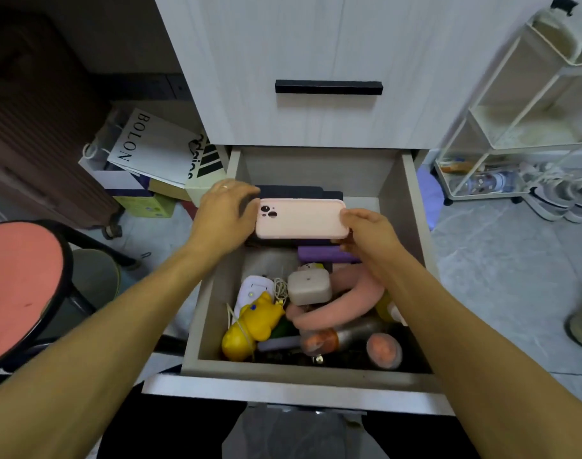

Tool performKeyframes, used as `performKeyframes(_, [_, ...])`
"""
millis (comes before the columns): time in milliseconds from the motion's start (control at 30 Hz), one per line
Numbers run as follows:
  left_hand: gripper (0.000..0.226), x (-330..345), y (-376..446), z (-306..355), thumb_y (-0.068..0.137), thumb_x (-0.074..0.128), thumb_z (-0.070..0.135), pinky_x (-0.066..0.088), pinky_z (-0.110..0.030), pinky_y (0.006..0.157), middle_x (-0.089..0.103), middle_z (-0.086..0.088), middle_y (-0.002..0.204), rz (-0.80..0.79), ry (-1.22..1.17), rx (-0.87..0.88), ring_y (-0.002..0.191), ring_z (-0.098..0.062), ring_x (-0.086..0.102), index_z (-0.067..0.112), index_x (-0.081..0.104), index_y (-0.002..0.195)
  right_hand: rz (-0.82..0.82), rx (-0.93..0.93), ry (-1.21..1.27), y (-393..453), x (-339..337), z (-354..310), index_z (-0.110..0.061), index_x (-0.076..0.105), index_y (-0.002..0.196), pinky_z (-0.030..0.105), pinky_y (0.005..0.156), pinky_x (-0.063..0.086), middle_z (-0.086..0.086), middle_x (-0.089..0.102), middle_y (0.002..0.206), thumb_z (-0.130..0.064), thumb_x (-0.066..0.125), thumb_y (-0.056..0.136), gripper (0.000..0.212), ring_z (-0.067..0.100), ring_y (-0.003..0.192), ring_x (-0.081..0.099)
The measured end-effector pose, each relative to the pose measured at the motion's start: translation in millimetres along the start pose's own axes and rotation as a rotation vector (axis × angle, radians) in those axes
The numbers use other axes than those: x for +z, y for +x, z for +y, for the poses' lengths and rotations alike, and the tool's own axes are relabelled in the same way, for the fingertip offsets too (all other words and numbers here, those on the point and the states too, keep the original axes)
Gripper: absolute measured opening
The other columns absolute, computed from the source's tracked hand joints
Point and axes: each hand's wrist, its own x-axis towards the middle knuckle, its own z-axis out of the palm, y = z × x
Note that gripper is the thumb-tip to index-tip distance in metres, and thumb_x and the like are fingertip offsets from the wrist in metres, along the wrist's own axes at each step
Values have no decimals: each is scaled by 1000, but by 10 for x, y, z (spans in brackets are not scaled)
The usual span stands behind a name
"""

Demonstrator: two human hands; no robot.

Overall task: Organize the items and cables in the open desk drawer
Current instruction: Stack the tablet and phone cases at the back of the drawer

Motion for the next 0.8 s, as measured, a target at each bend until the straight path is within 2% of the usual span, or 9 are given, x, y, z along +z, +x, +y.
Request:
performKeyframes(100, [39,106,200,-99,97,53,23,24,-40,117,55,-10,139,-81,59,-44,145,-31,24,7,58,133,38,96,68,266,149,13,-11,59,104,29,55,53,16,63,106,-14,54,97,9,25,76,65])
performKeyframes(167, [41,158,223,-129,99,52,17,14,-34,119,48,-10,146,-60,5,-25,149,-29,14,6,52,138,69,119,72,453,257,14,-11,58,102,29,56,55,15,61,106,-12,53,97,7,28,82,65])
performKeyframes(300, [42,229,252,-258,95,54,10,3,-25,119,51,-11,142,-42,17,68,145,-32,26,5,51,137,147,33,-19,732,454,-76,-10,59,107,35,72,58,11,60,106,-14,52,98,12,27,95,61])
performKeyframes(367, [39,242,270,-283,96,54,12,4,-25,121,56,-11,136,-35,7,69,143,-33,31,6,53,134,155,1,-79,847,551,-112,-6,60,116,37,78,58,10,59,105,-15,54,97,22,25,92,59])
performKeyframes(500, [42,213,220,-230,98,55,17,8,-21,114,52,-8,141,12,-37,48,148,-27,15,9,49,139,145,-68,-275,948,654,-51,-2,56,120,33,88,53,7,62,113,-23,69,86,42,25,98,62])
performKeyframes(567, [43,216,211,-236,98,55,17,11,-20,111,50,-5,143,8,-38,39,149,-24,10,12,48,140,105,-186,-500,907,675,-18,-4,56,122,26,81,46,5,59,114,-19,72,83,45,22,103,58])
performKeyframes(633, [44,230,214,-247,97,56,16,15,-21,111,50,-2,143,-4,-22,33,150,-21,8,15,48,140,80,-286,-695,912,694,46,-6,56,124,29,82,47,11,53,120,-17,71,81,47,26,109,55])
performKeyframes(700, [43,244,207,-238,96,57,18,23,-26,113,50,0,143,-7,-5,21,150,-19,7,15,50,138,95,-278,-775,948,715,103,-8,54,126,33,85,46,17,45,125,-19,71,82,49,33,111,52])
performKeyframes(800, [39,247,180,-213,96,58,23,28,-28,110,51,2,142,-7,-12,-1,150,-15,6,15,54,134,122,-238,-831,996,753,151,-8,52,127,31,78,45,17,42,127,-24,71,85,49,33,107,54])
